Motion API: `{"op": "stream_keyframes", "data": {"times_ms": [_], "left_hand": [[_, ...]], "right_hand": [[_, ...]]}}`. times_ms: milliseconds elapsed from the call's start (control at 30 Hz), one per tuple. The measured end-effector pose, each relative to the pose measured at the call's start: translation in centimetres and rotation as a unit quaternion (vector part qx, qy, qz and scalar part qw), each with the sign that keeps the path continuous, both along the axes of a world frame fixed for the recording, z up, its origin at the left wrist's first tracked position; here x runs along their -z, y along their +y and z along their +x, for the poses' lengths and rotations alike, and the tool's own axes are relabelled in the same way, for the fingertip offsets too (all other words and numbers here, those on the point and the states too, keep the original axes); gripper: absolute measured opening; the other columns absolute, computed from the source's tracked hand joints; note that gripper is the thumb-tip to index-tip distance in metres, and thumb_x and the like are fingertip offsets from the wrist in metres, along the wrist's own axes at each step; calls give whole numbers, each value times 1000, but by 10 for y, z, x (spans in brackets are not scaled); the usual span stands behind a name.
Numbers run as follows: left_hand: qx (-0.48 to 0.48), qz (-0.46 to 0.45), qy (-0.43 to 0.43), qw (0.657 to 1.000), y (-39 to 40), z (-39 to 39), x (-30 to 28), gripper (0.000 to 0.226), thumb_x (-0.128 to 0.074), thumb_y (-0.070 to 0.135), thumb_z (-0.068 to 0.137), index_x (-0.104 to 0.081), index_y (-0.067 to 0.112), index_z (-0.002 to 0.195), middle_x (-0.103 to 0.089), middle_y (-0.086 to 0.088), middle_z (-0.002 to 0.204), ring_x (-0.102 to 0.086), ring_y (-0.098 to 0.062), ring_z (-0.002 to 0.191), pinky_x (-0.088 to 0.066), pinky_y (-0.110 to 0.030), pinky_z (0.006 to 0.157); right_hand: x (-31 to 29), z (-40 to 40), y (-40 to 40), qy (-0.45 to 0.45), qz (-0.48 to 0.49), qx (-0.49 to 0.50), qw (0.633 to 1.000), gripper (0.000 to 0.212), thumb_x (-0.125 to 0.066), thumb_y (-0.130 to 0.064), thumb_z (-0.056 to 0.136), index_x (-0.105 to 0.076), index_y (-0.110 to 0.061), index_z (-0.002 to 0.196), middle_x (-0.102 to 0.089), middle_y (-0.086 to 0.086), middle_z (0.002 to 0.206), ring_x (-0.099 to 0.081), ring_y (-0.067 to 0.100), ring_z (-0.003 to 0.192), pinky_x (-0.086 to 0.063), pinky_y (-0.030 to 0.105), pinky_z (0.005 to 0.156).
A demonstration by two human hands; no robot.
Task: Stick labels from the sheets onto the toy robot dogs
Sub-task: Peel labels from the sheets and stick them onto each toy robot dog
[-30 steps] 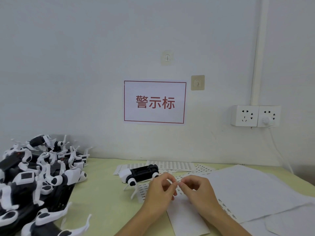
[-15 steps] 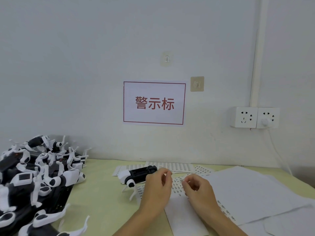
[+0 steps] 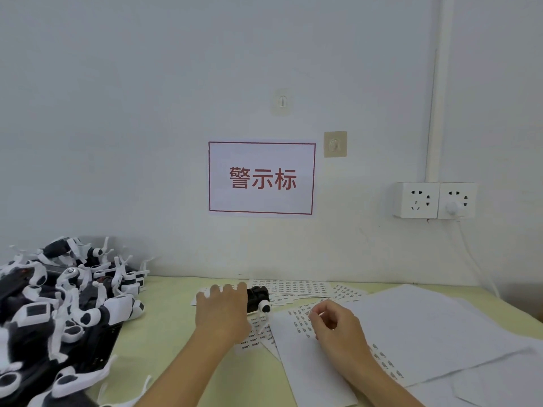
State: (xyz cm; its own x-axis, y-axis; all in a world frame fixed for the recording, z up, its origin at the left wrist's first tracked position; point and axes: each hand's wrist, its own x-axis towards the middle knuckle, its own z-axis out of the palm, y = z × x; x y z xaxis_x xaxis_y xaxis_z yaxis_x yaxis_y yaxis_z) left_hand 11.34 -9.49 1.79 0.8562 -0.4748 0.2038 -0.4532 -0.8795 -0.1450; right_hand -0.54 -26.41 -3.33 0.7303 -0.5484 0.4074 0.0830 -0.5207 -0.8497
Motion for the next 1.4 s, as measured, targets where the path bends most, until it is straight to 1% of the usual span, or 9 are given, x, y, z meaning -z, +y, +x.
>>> {"op": "stream_keyframes", "data": {"times_ms": [133,300,433,500,667,833,1067,1233,1400], "left_hand": [[-9,-45,-9,999,4,1,-8,31,-50,25,91,-47,19,122,-58,2,116,-55,-21,111,-34,-37,93],[-9,-211,78,974,8,-1,-24,26,-58,36,87,-42,19,100,-51,6,87,-56,-20,85,-40,-31,73],[48,-421,284,860,1,-9,-32,40,-64,31,85,-37,19,111,-60,-2,91,-61,-17,72,-44,-25,54],[77,-475,350,804,-2,-15,-36,45,-62,28,86,-33,29,122,-63,-4,94,-62,-18,74,-45,-25,60],[168,-530,400,729,-5,-32,-45,60,-67,17,79,-46,59,117,-67,-17,109,-67,-41,97,-52,-48,88],[260,-566,435,651,-7,-45,-57,68,-65,1,86,-54,56,124,-66,-16,104,-69,-25,70,-54,-32,62],[293,-552,356,695,-11,-54,-66,69,-70,6,85,-53,63,121,-71,-6,100,-64,-15,81,-51,-27,78],[319,-548,357,686,-12,-57,-68,64,-72,12,83,-55,60,121,-71,8,83,-63,-10,75,-51,-27,77],[321,-552,363,679,-13,-58,-70,61,-70,24,72,-56,61,119,-71,4,88,-63,-15,78,-52,-36,85]], "right_hand": [[-1,-1,5,-35,-45,5,998,24,-61,-13,92,-62,-27,72,-59,-8,62,-50,3,57,-42,17,56],[-9,-1,10,-96,-153,36,983,25,-59,-15,90,-54,-35,74,-56,-10,74,-53,11,77,-42,19,66],[-27,-3,11,-126,-146,7,981,28,-60,-7,88,-55,-30,73,-52,-9,68,-47,12,68,-37,16,62],[-40,-6,11,-110,-120,-32,986,28,-61,-6,88,-57,-26,69,-48,-9,61,-41,8,60,-35,17,58],[-82,-19,13,-95,-121,-86,984,26,-62,-7,89,-60,-22,67,-41,-8,55,-34,6,55,-33,17,55],[-114,-30,16,-109,-188,-80,973,25,-65,-9,87,-62,-22,66,-33,-8,52,-30,7,53,-30,18,53],[-132,-38,21,-122,-308,13,943,27,-69,-19,86,-59,-40,72,-42,-11,66,-44,7,74,-29,15,65],[-132,-37,22,-111,-318,6,942,17,-70,-21,87,-66,-34,77,-40,-13,69,-45,3,78,-27,19,68],[-131,-37,23,-107,-335,10,936,23,-69,-22,88,-60,-40,78,-37,-15,69,-44,-5,79,-26,27,73]]}}
